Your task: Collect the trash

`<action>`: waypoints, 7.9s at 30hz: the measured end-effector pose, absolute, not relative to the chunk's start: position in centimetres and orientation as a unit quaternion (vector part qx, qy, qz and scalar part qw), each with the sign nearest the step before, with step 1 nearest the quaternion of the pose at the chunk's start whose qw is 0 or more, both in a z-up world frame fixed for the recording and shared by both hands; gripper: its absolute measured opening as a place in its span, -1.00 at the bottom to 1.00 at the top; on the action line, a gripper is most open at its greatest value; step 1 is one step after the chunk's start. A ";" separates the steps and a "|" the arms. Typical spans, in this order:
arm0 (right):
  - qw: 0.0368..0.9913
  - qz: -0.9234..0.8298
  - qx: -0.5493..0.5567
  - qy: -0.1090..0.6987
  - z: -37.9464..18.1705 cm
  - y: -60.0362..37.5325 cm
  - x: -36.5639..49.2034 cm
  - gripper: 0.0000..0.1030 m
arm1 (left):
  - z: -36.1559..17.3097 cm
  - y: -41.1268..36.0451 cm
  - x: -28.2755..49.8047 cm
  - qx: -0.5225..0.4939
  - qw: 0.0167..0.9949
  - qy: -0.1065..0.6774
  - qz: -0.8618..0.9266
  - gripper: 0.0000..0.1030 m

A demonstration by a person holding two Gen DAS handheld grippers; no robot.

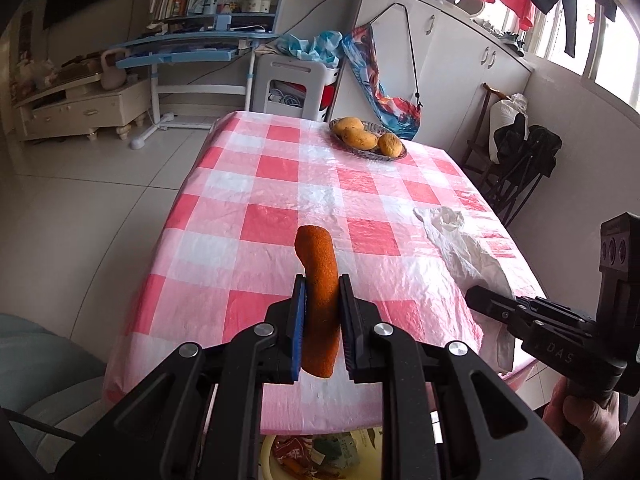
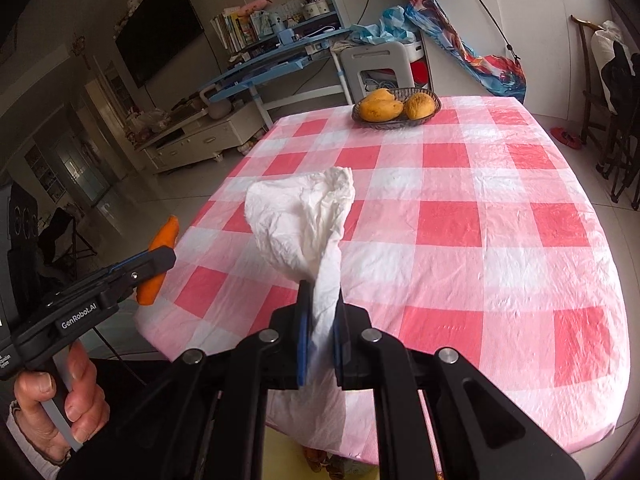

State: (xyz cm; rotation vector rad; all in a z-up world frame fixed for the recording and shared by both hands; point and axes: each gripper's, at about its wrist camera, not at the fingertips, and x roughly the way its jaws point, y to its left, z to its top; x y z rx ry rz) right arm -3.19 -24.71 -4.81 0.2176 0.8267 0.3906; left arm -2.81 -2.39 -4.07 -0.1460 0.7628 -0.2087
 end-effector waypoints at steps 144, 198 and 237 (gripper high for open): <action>0.965 -0.104 -0.017 0.241 0.7 -27.8 -18.0 0.85 | 1.6 -5.4 -18.0 0.021 0.973 0.228 -0.040 0.86; 0.961 -0.090 -0.056 0.254 -0.2 -25.7 -17.9 0.85 | 0.2 -6.0 -18.0 0.034 0.971 0.234 -0.043 0.86; 0.961 -0.089 -0.058 0.256 -0.2 -25.7 -17.9 0.85 | -0.2 -6.3 -17.9 0.030 0.970 0.236 -0.042 0.86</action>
